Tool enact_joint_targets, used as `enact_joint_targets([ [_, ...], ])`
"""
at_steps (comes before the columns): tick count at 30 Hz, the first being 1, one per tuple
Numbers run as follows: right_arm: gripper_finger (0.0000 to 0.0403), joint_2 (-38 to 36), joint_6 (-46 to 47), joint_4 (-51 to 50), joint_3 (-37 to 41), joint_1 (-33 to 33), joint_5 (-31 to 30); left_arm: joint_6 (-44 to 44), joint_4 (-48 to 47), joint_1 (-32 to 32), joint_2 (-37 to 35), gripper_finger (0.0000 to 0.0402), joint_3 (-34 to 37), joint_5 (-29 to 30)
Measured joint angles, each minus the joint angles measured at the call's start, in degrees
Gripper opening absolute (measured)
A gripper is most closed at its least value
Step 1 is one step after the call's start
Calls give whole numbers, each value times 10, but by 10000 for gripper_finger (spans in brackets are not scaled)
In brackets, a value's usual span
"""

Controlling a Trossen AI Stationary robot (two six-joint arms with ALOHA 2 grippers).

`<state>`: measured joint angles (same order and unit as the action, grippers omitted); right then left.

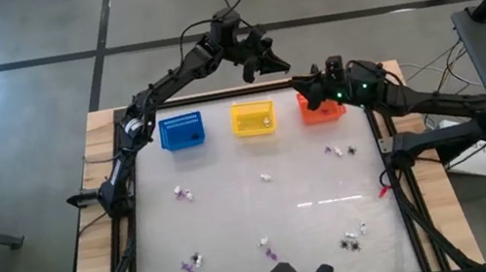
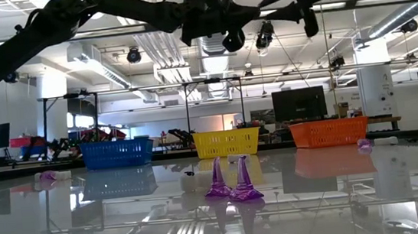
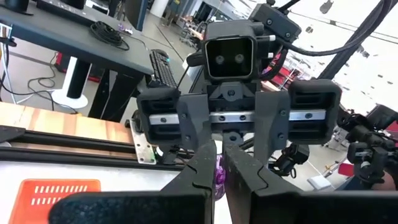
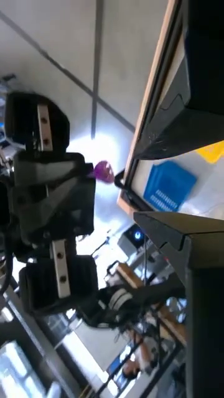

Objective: Sort Halloween decoration
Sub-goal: Put the purple hat toy into the orange bin

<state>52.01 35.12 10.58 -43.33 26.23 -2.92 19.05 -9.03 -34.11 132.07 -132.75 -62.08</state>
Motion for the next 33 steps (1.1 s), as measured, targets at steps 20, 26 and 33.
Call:
enact_joint_targets([
  [20, 137, 35, 39, 55, 0, 5, -26, 40, 19, 2, 0, 0, 0, 0],
  [26, 137, 32, 34, 69, 0, 5, -27, 40, 19, 4, 0, 0, 0, 0],
  [33, 136, 33, 34, 69, 0, 5, -27, 35, 18, 6, 0, 0, 0, 0],
])
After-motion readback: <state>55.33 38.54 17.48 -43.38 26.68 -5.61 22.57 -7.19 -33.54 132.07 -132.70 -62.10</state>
